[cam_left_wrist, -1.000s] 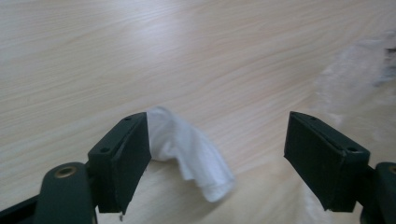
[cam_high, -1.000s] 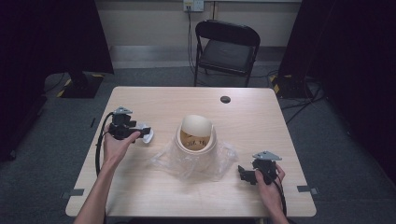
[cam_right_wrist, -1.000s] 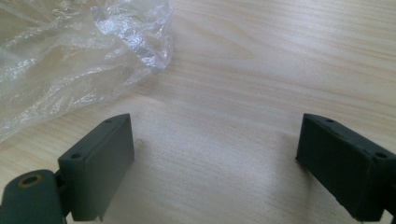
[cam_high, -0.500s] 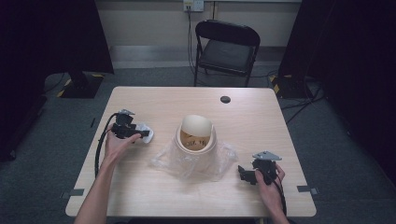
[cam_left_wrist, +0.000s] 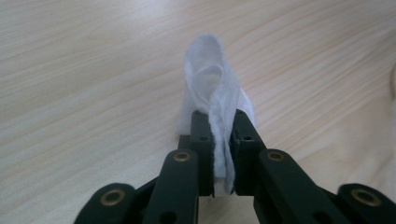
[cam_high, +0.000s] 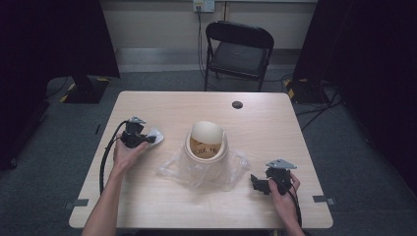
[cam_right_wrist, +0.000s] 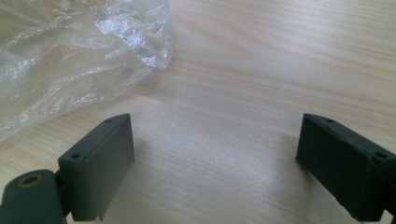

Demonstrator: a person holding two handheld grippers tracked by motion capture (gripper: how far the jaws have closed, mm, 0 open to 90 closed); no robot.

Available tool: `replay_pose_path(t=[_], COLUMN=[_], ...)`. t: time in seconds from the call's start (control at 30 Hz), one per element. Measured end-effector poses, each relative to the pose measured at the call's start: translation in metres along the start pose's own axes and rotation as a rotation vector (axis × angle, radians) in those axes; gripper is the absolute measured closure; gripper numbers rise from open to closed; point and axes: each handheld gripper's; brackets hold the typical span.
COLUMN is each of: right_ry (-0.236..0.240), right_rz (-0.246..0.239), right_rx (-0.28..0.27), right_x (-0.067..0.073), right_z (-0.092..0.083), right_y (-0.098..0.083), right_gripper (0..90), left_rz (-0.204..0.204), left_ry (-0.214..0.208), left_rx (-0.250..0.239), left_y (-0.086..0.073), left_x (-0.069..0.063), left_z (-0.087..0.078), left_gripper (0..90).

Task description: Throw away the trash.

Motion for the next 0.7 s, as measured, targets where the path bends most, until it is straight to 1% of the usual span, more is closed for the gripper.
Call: replay_pose_path(t=[0.07,0.17,0.23,0.27,0.3,0.33,0.37,0.43,0.47,0.53,0.6,0.63,0.7], right_ry=[0.000,0.000,0.000,0.000,0.000,0.000,0.000,0.000,0.000,0.000,0.000,0.000,0.000], right_rz=[0.000,0.000,0.000,0.000,0.000,0.000,0.000,0.000,0.000,-0.001,0.000,0.000,0.000], right_rx=[0.001,0.000,0.000,0.000,0.000,0.001,0.000,0.000,0.000,0.000,0.001,0.000,0.000], right_x=[0.000,0.000,0.000,0.000,0.000,0.000,0.000,0.000,0.000,0.000,0.000,0.000,0.000], right_z=[0.000,0.000,0.000,0.000,0.000,0.000,0.000,0.000,0.000,0.000,0.000,0.000,0.000], right_y=[0.000,0.000,0.000,0.000,0.000,0.000,0.000,0.000,0.000,0.000,0.000,0.000,0.000], right_gripper=[10.2,10.2,10.2,10.2,10.2,10.2,10.1,10.2,10.1,10.1,10.1,10.2,10.1], left_rz=[-0.013,-0.005,-0.012,-0.019,-0.013,-0.011,-0.019,-0.028,-0.029,-0.010,0.024,0.027,0.027], left_ry=[-0.017,-0.009,-0.012,-0.009,0.012,0.021,0.000,-0.008,-0.009,-0.001,0.018,0.017,0.002], left_rx=[-0.039,-0.032,-0.053,-0.056,-0.036,-0.029,-0.051,-0.078,-0.080,-0.067,-0.053,-0.063,-0.097], left_y=[-0.001,-0.004,-0.006,-0.007,-0.007,-0.007,-0.007,-0.006,-0.005,-0.004,-0.003,-0.003,-0.002], left_x=[-0.001,-0.002,-0.002,-0.003,-0.004,-0.005,-0.005,-0.005,-0.006,-0.011,-0.017,-0.019,-0.024], left_z=[-0.003,-0.007,-0.010,-0.012,-0.014,-0.016,-0.020,-0.025,-0.025,-0.024,-0.025,-0.025,-0.028], left_gripper=[84.5,85.2,85.4,85.4,85.4,85.4,85.3,85.3,85.3,85.4,85.3,85.3,85.3])
Point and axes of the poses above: each handheld gripper's, and its own axes: z roughly forward along the jaws, y roughly out of its top, x roughly to its left, and after that the axes turned 14 degrees about -y, right-handed
